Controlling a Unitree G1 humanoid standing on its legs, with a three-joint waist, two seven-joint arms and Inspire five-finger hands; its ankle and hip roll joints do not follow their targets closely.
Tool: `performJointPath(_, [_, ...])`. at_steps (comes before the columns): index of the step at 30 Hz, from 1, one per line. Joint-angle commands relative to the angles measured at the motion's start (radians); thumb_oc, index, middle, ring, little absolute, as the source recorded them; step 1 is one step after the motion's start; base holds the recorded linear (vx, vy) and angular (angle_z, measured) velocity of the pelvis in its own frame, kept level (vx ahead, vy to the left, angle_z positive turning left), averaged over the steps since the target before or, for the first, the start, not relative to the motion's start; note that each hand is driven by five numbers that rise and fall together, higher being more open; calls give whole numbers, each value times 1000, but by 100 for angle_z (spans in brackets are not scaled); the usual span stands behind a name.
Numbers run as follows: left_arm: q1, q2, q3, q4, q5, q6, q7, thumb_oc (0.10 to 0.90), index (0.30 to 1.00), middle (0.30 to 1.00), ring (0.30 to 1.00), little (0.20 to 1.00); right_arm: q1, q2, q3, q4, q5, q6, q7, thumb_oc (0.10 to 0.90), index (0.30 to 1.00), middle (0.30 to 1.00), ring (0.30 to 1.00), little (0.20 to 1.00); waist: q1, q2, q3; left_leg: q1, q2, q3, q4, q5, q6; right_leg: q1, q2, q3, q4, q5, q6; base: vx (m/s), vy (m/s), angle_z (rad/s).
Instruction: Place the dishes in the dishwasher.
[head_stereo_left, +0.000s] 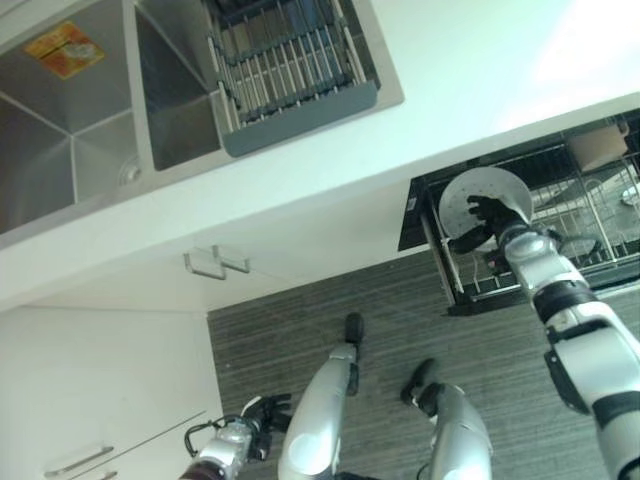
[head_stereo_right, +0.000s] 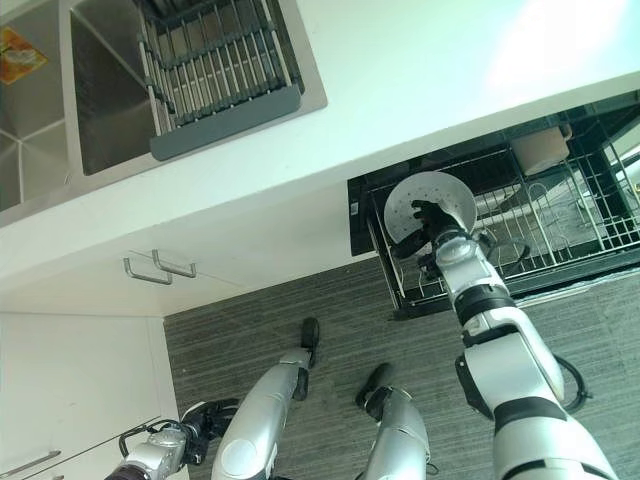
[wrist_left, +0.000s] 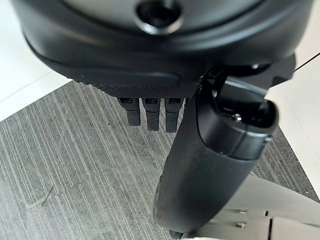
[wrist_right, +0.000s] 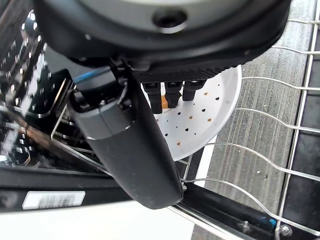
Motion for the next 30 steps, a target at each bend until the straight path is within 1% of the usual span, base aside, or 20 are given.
performJointPath(1, [31,4,-12,13,-17,-2,22,800,900,900,900,900,115,75,-28,-10,245,-50,-93,800,900,900,900,900,22,15,46,40,0,-17,80,-191,-7,61,17,62,-121,47,71,20,61,0])
performJointPath(2, [38,-2,-5,17,-18,-3,28,800,900,900,900,900,132,80,-46,-55,281,-84,-138,800,900,900,900,900,15,14,46,53,5,-14,80,-195,-9,76,20,65,-126,45,71,12,70,-1])
performJointPath(3, [45,-10,7,26,-24,-7,39,800,900,900,900,900,159,86,-73,-116,340,-152,-199,800,900,900,900,900,2,11,46,73,10,-9,80,-200,-14,100,26,69,-136,43,71,18,58,-3])
performJointPath(4, [48,-14,12,36,-26,-10,43,800,900,900,900,900,179,91,-84,-145,351,-173,-214,800,900,900,900,900,-5,9,46,86,12,-7,80,-203,-17,117,31,71,-146,42,71,41,67,-5])
performJointPath(6, [59,-33,42,84,-37,-35,57,800,900,900,900,900,260,109,-139,-303,338,-327,-322,800,900,900,900,900,-40,-2,46,142,25,6,80,-220,-28,191,48,80,-191,40,73,-1,58,-9])
performJointPath(7, [63,-43,59,106,-41,-49,66,800,900,900,900,900,310,121,-162,-407,306,-412,-385,800,900,900,900,900,-60,0,46,154,41,18,80,-207,-26,222,62,68,-225,70,63,-66,33,-15])
performJointPath(9, [79,-52,80,128,-42,-61,72,800,900,900,900,900,380,133,-184,-554,245,-469,-450,800,900,900,900,900,-81,-16,23,176,47,29,80,-220,-31,249,64,75,-241,64,65,-5,2,-15])
performJointPath(10, [110,-65,117,152,-33,-76,79,800,900,900,900,900,496,134,-217,-734,155,-598,-506,800,900,900,900,900,-109,-41,-19,209,48,49,80,-237,-32,275,56,88,-241,50,68,46,-15,-14])
performJointPath(11, [118,-68,124,158,-29,-80,80,800,900,900,900,900,518,134,-220,-766,132,-642,-526,800,900,900,900,900,-114,-45,-29,218,49,53,80,-240,-32,281,54,91,-241,47,68,63,-13,-21])
performJointPath(12, [136,-77,140,169,-21,-88,84,800,900,900,900,900,567,137,-227,-830,60,-723,-573,800,900,900,900,900,-125,-53,-53,237,49,62,80,-249,-30,295,52,95,-241,42,70,33,-4,-25])
performJointPath(14, [149,-84,149,177,-13,-90,88,800,900,900,900,900,599,139,-227,-859,28,-778,-593,800,900,900,900,900,-130,-59,-76,251,47,69,80,-256,-28,307,50,98,-241,37,70,29,-3,-33])
performJointPath(15, [149,-84,149,177,-13,-90,88,800,900,900,900,900,599,139,-227,-859,28,-778,-593,800,900,900,900,900,-130,-59,-76,251,47,69,80,-256,-28,307,50,98,-241,37,70,85,-15,-27])
performJointPath(16, [174,-99,165,195,5,-94,95,800,900,900,900,900,651,150,-238,-901,2,-863,-607,800,900,900,900,900,-138,-68,-118,278,46,80,80,-267,-25,332,49,103,-241,29,72,97,-22,-24])
performJointPath(18, [194,-107,179,215,26,-104,96,800,900,900,900,900,693,147,-254,-936,-11,-933,-605,800,900,900,900,900,-144,-76,-157,300,46,87,80,-278,-20,351,49,109,-241,21,72,142,-41,-23])
performJointPath(19, [210,-111,192,232,46,-107,95,800,900,900,900,900,728,138,-284,-985,15,-994,-572,800,900,900,900,900,-153,-85,-193,323,45,96,80,-294,-15,369,52,116,-241,11,73,113,-47,-22])
performJointPath(21, [215,-112,202,240,55,-107,95,800,900,900,900,900,742,127,-309,-1026,5,-1031,-550,800,900,900,900,900,-161,-91,-210,334,48,104,80,-304,-14,375,53,121,-241,5,75,43,-39,-11])
performJointPath(24, [219,-110,215,258,70,-108,85,800,900,900,900,900,761,103,-357,-1096,12,-1041,-543,800,900,900,900,900,-173,-102,-236,346,51,119,80,-315,-13,379,56,129,-241,-1,79,23,-34,-13])
performJointPath(26, [220,-111,224,265,82,-107,86,800,900,900,900,900,775,86,-407,-1125,-29,-1011,-594,800,900,900,900,900,-181,-110,-251,350,53,127,80,-322,-12,379,58,133,-241,-3,82,32,-46,-14])
performJointPath(27, [223,-109,232,265,85,-99,87,800,900,900,900,900,788,68,-451,-1132,-82,-964,-652,800,900,900,900,900,-188,-116,-260,353,55,133,80,-326,-11,378,60,137,-241,-5,84,17,-29,-13])
performJointPath(30, [228,-99,251,269,91,-88,85,800,900,900,900,900,825,26,-547,-1106,-128,-879,-794,800,900,900,900,900,-205,-127,-275,355,60,149,80,-336,-11,371,62,144,-241,-7,90,11,-36,-17])
